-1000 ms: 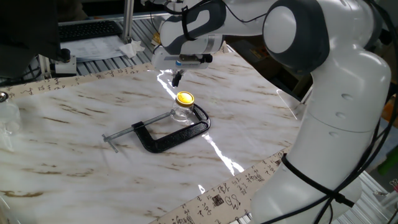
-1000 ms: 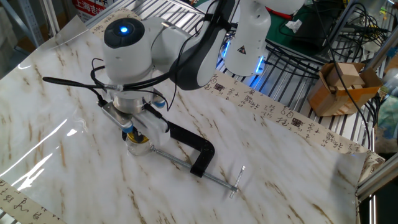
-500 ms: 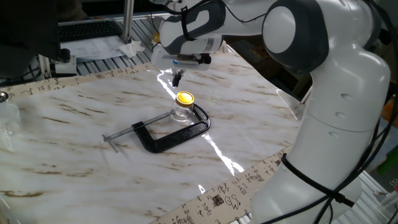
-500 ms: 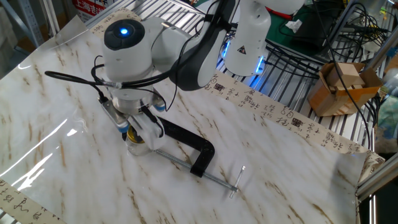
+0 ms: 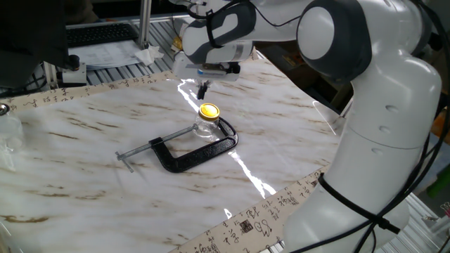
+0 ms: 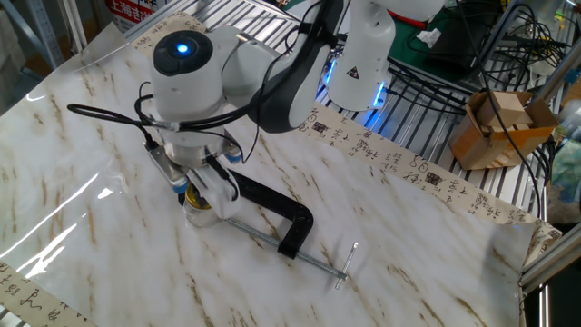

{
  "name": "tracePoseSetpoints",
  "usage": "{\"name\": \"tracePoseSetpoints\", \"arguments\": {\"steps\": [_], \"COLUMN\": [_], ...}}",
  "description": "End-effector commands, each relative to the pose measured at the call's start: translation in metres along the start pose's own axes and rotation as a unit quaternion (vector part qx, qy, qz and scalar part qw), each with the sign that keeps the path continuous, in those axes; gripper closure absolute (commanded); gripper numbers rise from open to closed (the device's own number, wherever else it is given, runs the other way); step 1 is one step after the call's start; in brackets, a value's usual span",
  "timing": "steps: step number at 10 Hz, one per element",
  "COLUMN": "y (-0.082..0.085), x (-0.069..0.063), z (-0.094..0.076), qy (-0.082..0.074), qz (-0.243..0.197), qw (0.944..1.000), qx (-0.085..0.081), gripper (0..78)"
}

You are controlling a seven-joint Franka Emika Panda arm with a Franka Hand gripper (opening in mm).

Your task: Unscrew the lid from the jar

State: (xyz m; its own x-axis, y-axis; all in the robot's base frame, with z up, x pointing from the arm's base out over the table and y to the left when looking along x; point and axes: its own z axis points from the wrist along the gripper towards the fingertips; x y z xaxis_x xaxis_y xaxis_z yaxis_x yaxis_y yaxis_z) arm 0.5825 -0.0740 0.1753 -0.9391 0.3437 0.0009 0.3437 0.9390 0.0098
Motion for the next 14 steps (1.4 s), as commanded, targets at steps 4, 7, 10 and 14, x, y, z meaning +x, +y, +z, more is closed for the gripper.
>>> {"name": "tracePoseSetpoints", "arguments": {"steps": [4,7,10,14], "y": [-0.037,-0.037,-0.037,-0.037], "x": [0.026,0.036,0.036,0.036], "z": [0.006,0.012,0.012,0.012], "qy": [-0.019,-0.023,-0.019,-0.019], "qz": [-0.05,-0.043,-0.054,-0.054], "qw": [0.9986,0.9988,0.9983,0.9983], "qx": [-0.004,-0.006,-0.005,-0.005], "gripper": [77.6,77.6,0.2,0.2]}}
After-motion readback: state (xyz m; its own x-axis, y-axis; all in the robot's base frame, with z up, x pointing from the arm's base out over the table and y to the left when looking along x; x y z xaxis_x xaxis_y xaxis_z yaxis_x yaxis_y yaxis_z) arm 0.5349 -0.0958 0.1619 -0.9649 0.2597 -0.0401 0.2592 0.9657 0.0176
